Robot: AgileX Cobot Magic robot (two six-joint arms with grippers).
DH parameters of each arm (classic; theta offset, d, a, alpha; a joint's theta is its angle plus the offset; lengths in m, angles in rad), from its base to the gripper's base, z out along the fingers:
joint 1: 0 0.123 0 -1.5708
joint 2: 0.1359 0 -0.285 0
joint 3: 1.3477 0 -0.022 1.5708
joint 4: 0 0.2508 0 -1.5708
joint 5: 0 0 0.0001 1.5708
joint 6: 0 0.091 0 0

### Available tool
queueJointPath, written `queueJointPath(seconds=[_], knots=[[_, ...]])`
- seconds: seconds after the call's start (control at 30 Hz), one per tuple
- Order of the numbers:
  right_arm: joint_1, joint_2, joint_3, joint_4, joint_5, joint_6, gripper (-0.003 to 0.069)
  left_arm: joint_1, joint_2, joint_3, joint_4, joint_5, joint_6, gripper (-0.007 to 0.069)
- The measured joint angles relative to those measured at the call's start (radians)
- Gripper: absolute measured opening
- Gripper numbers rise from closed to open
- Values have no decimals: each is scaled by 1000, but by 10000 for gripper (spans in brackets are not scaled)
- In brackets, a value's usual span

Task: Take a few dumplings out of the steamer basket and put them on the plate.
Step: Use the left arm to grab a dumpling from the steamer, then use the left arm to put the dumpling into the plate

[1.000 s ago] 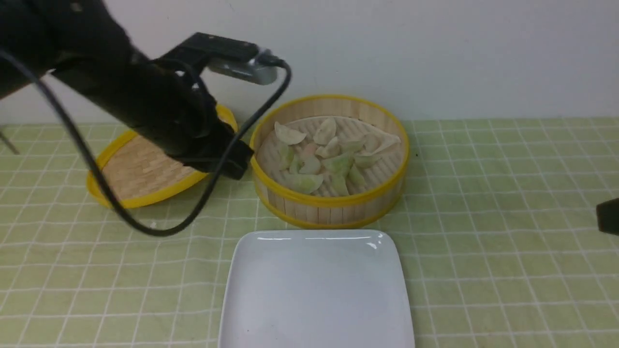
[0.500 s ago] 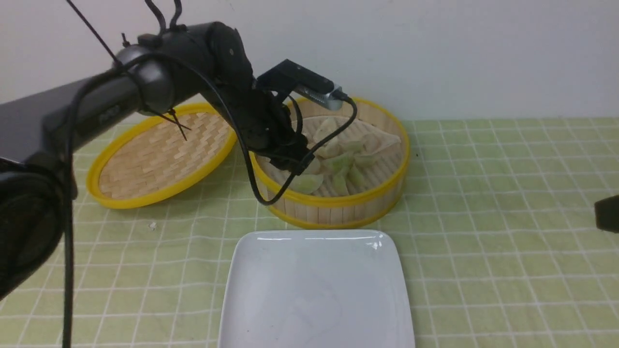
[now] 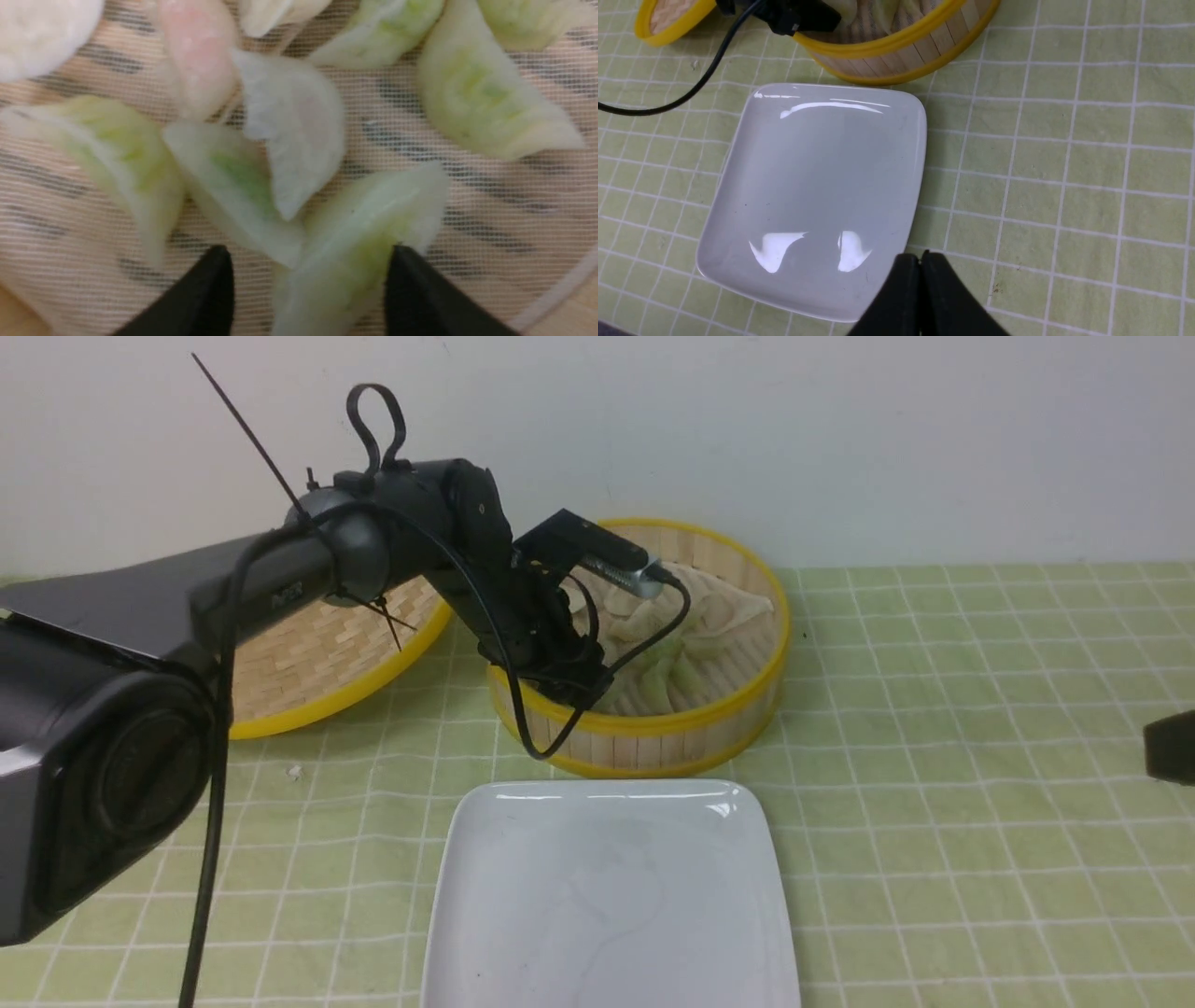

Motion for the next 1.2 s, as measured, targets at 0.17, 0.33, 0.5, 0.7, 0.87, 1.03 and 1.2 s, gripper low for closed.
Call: queueJointPath(seconds=[0.17,0.33,0.5,0.7,0.87,1.03,1.2], knots=[[0,0,0,0,0,0,-14,0,3,-4,-4,-16,0,202],[0,0,0,1,0,0,-14,-1,3,-35,-2,16,0,174],[0,0,0,2,7,0,-14,-1,-28,-107,9,116,-12,172],[0,0,0,3,7,-1,-14,-1,-90,-177,8,231,-19,172],[0,0,0,3,7,-2,-14,-1,-141,-206,9,386,-19,172],[0,0,0,3,7,-5,-14,-1,-207,-207,9,428,-28,172],[0,0,0,3,7,-19,-14,-1,-274,-139,9,429,-75,172]])
